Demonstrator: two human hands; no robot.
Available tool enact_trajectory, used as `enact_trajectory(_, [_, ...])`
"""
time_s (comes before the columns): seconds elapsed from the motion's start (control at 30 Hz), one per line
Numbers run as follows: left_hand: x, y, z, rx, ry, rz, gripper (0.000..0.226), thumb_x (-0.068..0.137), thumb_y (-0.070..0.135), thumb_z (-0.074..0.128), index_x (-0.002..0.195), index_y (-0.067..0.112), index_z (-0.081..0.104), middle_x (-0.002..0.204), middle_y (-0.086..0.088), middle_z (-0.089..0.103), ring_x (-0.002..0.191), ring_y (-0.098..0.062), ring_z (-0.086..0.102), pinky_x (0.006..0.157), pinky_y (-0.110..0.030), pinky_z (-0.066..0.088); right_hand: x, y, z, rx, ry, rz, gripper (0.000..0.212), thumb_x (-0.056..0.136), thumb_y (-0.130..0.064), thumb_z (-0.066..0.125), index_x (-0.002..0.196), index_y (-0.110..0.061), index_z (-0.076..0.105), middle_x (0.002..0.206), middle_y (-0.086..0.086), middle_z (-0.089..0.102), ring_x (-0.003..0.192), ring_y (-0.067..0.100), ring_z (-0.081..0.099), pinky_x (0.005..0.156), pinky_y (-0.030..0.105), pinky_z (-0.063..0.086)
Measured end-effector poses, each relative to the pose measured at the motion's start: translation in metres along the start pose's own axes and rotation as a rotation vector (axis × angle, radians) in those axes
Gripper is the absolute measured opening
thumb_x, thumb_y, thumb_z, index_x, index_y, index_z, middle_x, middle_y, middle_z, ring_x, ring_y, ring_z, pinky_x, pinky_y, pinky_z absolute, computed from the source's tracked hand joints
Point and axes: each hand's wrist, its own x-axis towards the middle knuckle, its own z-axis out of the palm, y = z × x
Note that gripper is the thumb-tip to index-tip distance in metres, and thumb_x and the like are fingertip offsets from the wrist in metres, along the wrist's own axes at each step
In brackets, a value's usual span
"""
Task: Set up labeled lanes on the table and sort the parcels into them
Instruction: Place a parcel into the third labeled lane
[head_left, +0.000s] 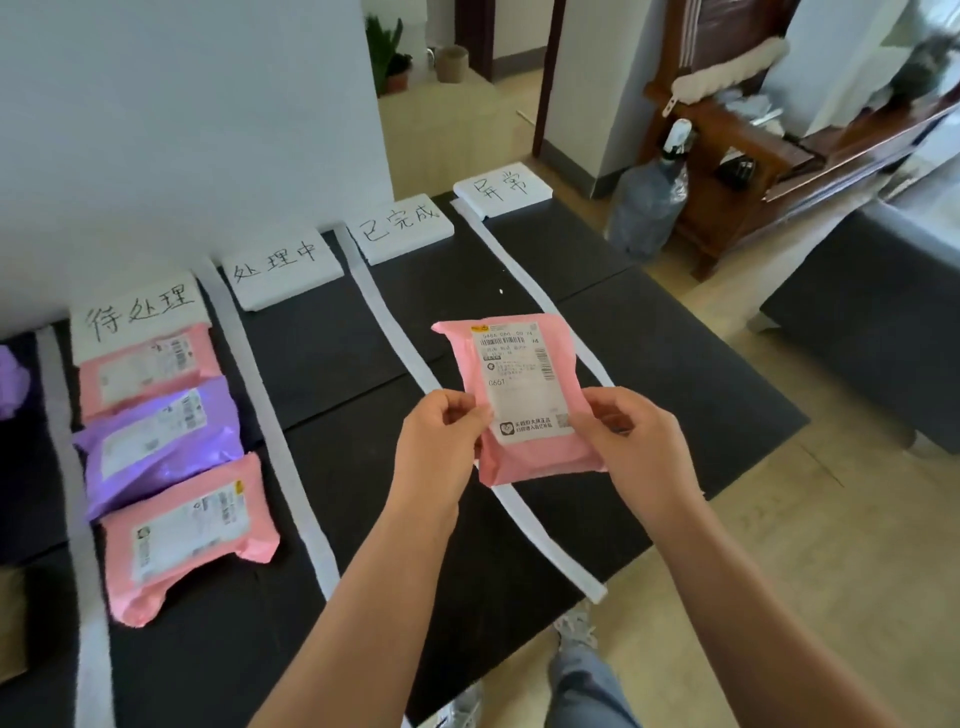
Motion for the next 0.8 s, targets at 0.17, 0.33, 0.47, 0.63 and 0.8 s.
enact_trajectory(0.17, [0.050,0.019,0.040,-0.008,0.137,-0.040,0.006,0.096,0.024,0.062,0.100,0.020,0.063,0.101,0.006,0.069,0.092,-0.010,0.066,0.067,-0.020,0.052,0.084,0.006,-0.012,-0.034,-0.131,-0.035,0.016,0.095,-0.025,0.063,0.110,-0.031,0.066,0.096,-0.023,0.062,0.090,0.002,0.061,0.071,0.018,0.054])
enact_trajectory(0.33, [0.090,0.033,0.087,-0.057,0.282,-0.106,0.008,0.098,0.021,0.059,0.102,0.016,0.063,0.101,0.004,0.069,0.093,-0.011,0.067,0.072,-0.026,0.057,0.166,0.014,-0.030,-0.077,-0.287,-0.080,0.026,0.095,-0.025,0.064,0.121,-0.022,0.066,0.108,-0.010,0.067,0.098,0.008,0.064,0.081,0.030,0.059])
enact_trajectory(0.47, [0.125,0.038,0.104,-0.030,0.351,-0.130,0.009,0.097,0.020,0.058,0.104,0.016,0.062,0.102,0.004,0.069,0.094,-0.013,0.067,0.076,-0.030,0.059,0.219,0.018,-0.019,-0.115,-0.405,-0.108,0.025,0.093,-0.030,0.067,0.117,-0.024,0.066,0.106,-0.013,0.067,0.096,0.007,0.064,0.082,0.032,0.059])
enact_trajectory(0.63, [0.172,0.037,0.106,0.088,0.407,-0.167,0.012,0.097,0.019,0.058,0.108,0.018,0.062,0.101,0.005,0.067,0.093,-0.013,0.065,0.074,-0.027,0.056,0.267,0.021,0.010,-0.156,-0.445,-0.087,0.024,0.093,-0.028,0.066,0.117,-0.024,0.067,0.107,-0.011,0.067,0.099,0.009,0.065,0.084,0.034,0.059])
enact_trajectory(0.8, [0.221,0.031,0.097,0.241,0.407,-0.167,0.012,0.097,0.014,0.052,0.103,0.018,0.061,0.094,0.004,0.067,0.081,-0.014,0.063,0.057,-0.023,0.044,0.306,0.016,0.034,-0.259,-0.472,-0.094,0.021,0.095,-0.021,0.060,0.115,-0.021,0.066,0.108,-0.007,0.068,0.094,0.013,0.065,0.082,0.036,0.058])
